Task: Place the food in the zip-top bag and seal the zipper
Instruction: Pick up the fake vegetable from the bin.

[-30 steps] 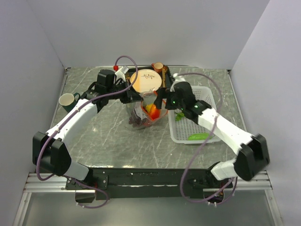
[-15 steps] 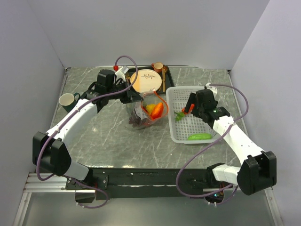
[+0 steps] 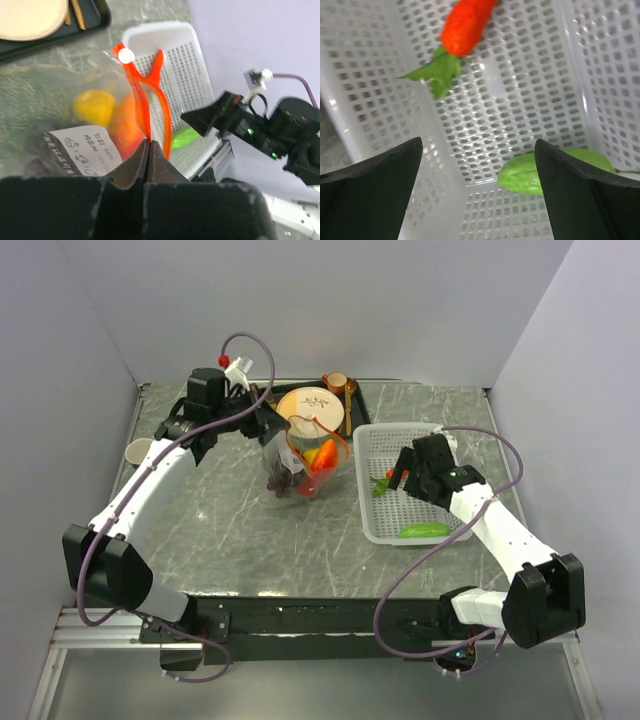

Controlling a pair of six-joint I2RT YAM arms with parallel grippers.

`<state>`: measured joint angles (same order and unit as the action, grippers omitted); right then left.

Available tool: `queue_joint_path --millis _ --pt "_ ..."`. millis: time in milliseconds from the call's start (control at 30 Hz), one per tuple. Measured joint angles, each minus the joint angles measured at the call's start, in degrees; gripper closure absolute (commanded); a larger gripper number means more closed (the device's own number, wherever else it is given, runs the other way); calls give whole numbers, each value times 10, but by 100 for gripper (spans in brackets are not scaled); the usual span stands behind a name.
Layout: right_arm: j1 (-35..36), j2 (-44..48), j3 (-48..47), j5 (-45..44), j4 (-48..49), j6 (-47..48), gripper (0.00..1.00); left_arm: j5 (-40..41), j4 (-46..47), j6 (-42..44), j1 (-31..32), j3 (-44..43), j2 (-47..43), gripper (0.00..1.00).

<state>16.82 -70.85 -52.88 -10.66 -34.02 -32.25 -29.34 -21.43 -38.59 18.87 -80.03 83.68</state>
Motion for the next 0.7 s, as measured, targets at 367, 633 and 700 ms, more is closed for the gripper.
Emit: queue_joint_path --millis 367,633,700 --pt "-5 -57 -18 -109 -104 -148 0 -45 29 -17 25 90 2 99" --pt "-11 -163 -71 -170 -187 -249 0 -54 36 -16 26 89 2 99" --pt "-15 -198 -76 -172 -199 -263 0 -54 36 -16 26 89 2 99"
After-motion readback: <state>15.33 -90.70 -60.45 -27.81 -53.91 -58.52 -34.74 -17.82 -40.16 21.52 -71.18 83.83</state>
